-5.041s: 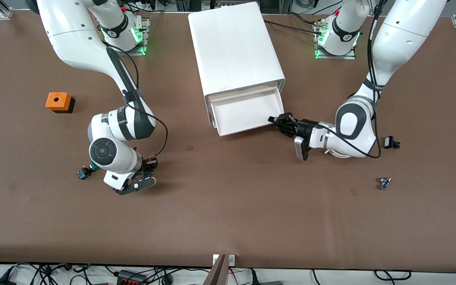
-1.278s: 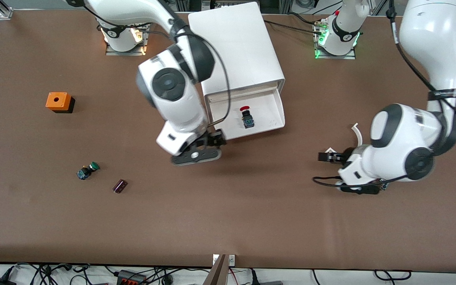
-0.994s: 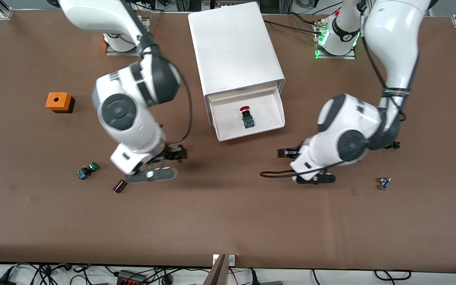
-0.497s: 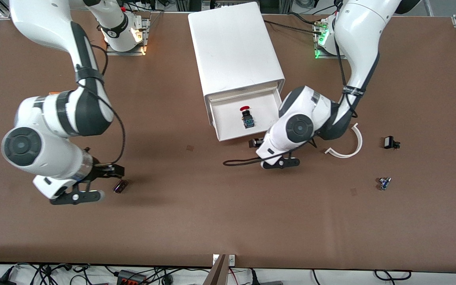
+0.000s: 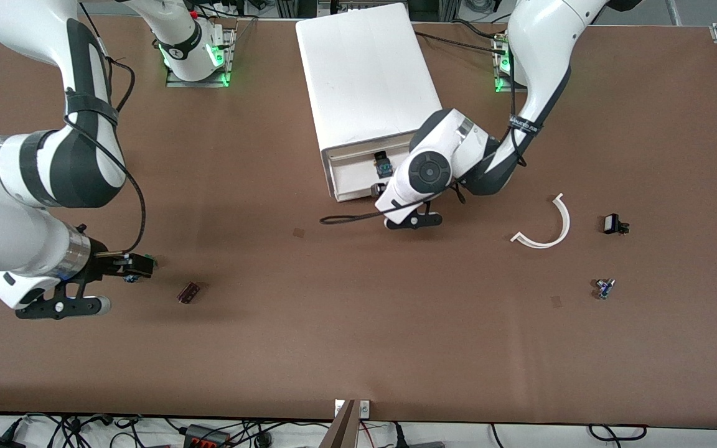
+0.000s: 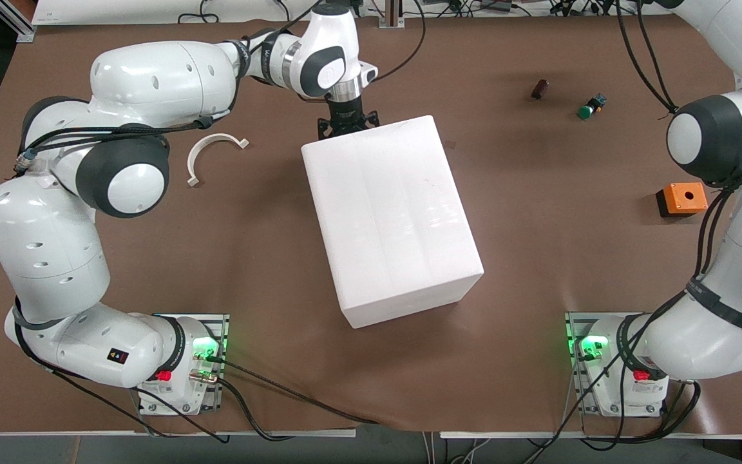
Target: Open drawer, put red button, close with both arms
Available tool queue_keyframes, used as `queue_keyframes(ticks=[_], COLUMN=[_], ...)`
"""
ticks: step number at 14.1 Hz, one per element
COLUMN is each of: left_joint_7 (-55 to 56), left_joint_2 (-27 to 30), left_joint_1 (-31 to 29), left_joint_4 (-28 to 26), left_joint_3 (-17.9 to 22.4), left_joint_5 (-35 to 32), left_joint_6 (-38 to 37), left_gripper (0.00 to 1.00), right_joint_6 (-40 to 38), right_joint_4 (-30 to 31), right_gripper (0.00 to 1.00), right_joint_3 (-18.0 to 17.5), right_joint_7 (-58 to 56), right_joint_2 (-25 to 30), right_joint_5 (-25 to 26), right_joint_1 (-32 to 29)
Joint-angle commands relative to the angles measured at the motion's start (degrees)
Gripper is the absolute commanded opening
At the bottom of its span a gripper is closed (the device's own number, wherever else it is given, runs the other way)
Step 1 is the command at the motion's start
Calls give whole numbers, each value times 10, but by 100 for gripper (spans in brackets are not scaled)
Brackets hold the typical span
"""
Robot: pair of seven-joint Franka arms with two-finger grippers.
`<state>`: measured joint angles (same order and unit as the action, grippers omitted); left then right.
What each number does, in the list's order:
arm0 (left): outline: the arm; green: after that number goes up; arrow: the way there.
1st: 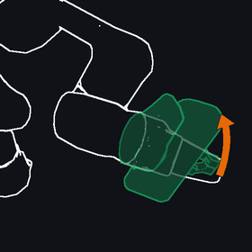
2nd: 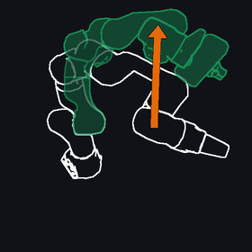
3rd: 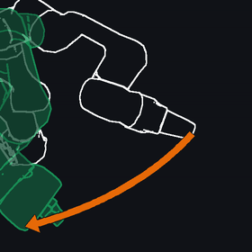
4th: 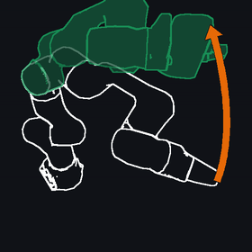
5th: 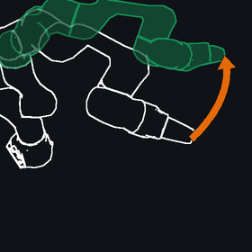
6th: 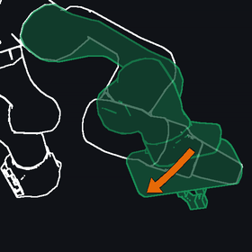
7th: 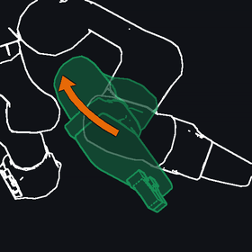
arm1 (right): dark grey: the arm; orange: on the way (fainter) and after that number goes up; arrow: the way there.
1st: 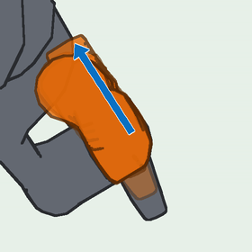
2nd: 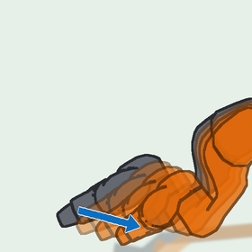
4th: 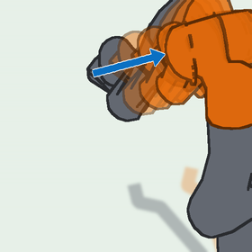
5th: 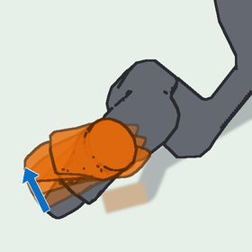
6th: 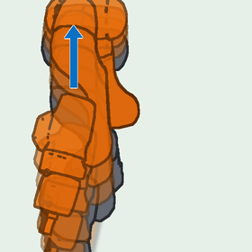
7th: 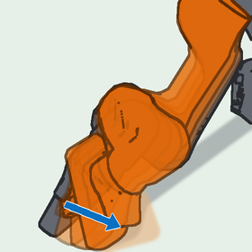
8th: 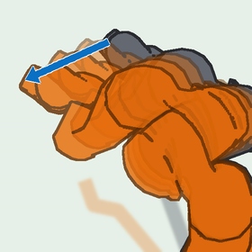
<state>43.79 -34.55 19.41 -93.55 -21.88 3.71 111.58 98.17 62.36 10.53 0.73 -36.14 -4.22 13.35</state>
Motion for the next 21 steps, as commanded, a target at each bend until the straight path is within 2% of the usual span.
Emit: queue_keyframes(ticks=[1, 5, 7, 10, 12, 14, 15, 19, 21], left_joint_7=[17, 22, 22, 17, -4, -87, -125, -311, -386], left_joint_2=[25, 26, 26, 51, 61, 65, 68, 107, 137], left_joint_1=[-8, -10, -16, -46, -87, -124, -143, -243, -283], left_joint_4=[-34, -42, -37, -20, 12, 56, 76, 133, 137], left_joint_3=[-26, -33, -32, -25, -14, -15, -12, -19, -19], left_joint_5=[9, 9, 9, -1, -53, -118, -125, -120, -109], left_joint_6=[-22, -25, -26, -30, -67, -119, -134, -215, -253], left_gripper=[100, 100, 100, 100, 100, 100, 100, 100, 100], right_joint_6=[1, 0, -4, -10, -54, -79, -76, 24, 25], right_joint_4=[62, 136, 145, 155, 163, 169, 187, 345, 357], right_gripper=[100, 100, 100, 100, 100, 100, 100, 100, 100], right_joint_3=[-11, -21, -68, -70, -69, -67, -67, -69, -69], right_joint_7=[-9, -11, -27, -55, -53, -49, -48, -42, -40], right_joint_2=[59, 139, 162, 186, 200, 213, 227, 318, 329], right_joint_5=[1, 3, 6, 21, 32, 33, 38, 61, 61], right_joint_1=[-25, -62, -114, -127, -129, -130, -129, -126, -126])
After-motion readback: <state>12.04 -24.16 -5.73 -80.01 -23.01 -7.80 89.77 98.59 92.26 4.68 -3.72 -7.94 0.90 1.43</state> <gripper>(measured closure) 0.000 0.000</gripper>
